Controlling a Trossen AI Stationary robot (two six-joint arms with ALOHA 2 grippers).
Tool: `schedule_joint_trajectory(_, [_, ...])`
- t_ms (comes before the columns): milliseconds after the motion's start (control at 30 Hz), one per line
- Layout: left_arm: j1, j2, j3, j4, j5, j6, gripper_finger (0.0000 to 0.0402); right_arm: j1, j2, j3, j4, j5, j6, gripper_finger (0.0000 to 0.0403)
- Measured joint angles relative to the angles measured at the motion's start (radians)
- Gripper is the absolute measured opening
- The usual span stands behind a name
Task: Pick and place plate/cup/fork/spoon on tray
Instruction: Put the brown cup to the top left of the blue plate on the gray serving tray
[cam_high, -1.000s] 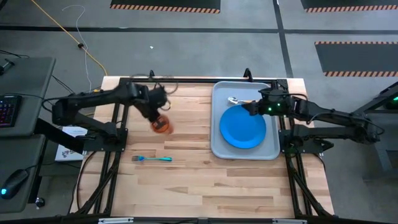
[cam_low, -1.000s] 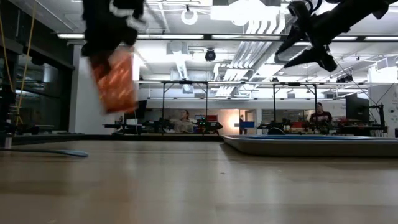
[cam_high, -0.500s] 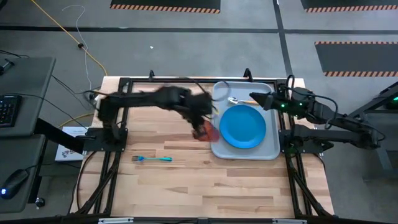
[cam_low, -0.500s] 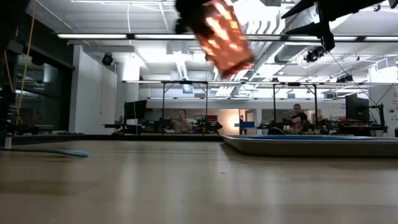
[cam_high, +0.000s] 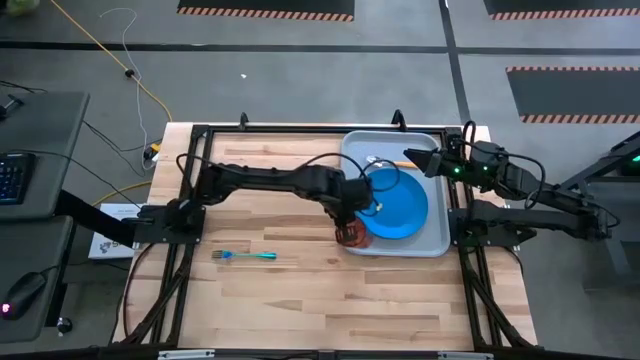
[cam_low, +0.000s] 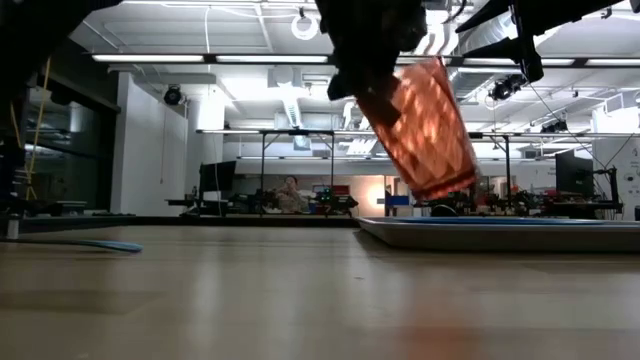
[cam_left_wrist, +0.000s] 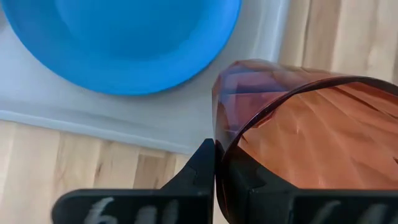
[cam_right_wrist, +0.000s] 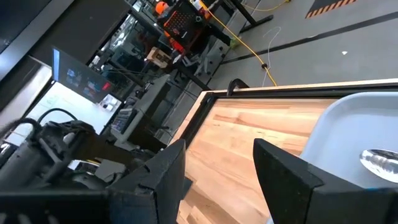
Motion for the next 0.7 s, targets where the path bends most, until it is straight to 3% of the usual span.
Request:
schedule_joint_trajectory(167, [0.013, 0.023, -0.002, 0.002, 0.003, 0.0, 0.0001, 0.0, 0.0, 0.0, -0.001, 0.0, 0.002, 0.0181])
schedule_joint_trajectory(700, [0.026, 0.04, -0.016, 0.127, -0.15, 0.017, 0.0003, 0.0, 0.0, 0.0, -0.004, 0.0, 0.003, 0.0181])
